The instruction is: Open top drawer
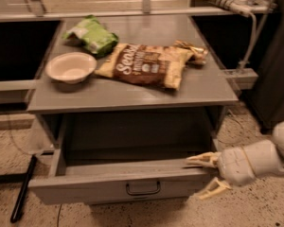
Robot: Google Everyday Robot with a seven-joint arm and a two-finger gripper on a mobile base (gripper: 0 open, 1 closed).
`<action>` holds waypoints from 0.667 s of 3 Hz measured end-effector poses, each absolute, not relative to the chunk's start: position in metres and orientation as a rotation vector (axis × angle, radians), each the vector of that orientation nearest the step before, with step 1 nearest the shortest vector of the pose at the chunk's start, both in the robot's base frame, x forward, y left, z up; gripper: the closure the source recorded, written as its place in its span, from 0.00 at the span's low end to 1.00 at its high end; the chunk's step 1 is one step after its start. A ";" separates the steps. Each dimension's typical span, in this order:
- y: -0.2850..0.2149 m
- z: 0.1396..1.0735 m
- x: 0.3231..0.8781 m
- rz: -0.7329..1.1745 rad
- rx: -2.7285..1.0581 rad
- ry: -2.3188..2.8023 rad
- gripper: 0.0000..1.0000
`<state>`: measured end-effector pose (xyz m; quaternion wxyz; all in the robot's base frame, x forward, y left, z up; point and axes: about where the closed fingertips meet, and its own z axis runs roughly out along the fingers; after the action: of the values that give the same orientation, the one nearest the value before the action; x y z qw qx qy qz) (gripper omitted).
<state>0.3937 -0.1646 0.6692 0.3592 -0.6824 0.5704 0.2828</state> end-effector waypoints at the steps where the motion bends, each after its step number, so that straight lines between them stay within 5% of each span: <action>1: -0.165 0.672 0.394 0.729 -1.760 1.471 0.30; 2: -0.173 0.665 0.376 0.749 -1.753 1.467 0.53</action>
Offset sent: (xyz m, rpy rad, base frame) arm -0.2594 -0.1317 -0.1189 0.1661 0.1368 0.0481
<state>0.3759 -0.1732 0.6652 0.3599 -0.6799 0.5692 0.2904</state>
